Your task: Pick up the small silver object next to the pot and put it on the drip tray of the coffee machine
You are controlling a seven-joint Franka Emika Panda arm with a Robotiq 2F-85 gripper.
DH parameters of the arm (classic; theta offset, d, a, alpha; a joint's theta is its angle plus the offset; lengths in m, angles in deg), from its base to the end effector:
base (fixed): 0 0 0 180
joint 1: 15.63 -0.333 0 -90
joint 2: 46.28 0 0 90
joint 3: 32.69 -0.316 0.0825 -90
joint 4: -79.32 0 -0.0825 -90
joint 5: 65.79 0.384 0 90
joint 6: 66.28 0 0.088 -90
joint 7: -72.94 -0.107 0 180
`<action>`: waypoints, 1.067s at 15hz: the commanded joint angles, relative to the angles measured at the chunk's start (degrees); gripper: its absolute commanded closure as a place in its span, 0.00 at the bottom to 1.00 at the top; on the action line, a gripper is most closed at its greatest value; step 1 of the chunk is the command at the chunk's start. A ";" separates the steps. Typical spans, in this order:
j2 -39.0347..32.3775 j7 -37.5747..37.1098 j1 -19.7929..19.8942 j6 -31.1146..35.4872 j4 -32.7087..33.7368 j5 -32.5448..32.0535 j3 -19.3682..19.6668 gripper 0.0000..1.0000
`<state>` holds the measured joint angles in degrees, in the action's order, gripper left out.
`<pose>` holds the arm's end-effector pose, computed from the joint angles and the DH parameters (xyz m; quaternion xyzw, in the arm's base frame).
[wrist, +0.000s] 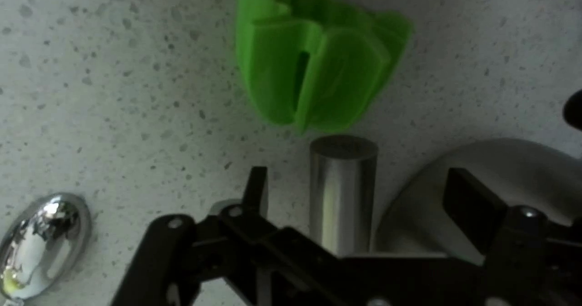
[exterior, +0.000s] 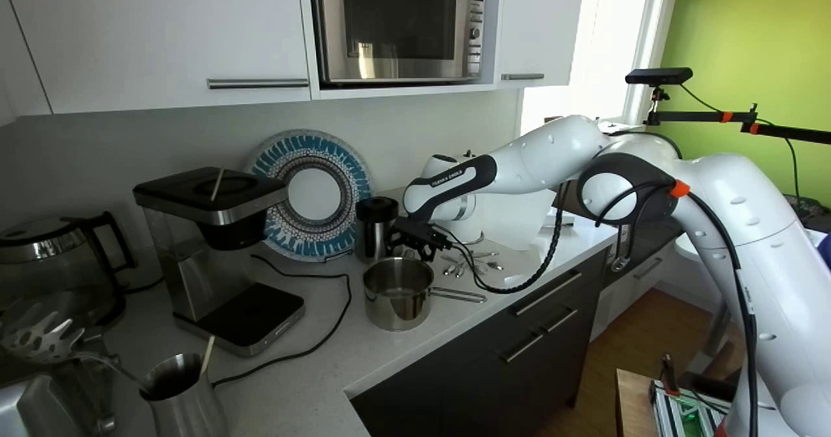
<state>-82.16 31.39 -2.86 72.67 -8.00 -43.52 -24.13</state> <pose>0.6898 -0.2465 0.3244 -0.7793 0.6015 -0.1203 0.1285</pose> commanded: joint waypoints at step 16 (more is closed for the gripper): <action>2.75 3.84 1.02 -14.75 4.46 -0.12 -1.31 0.88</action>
<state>-84.19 32.39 -1.63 61.42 -0.12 -43.43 -24.47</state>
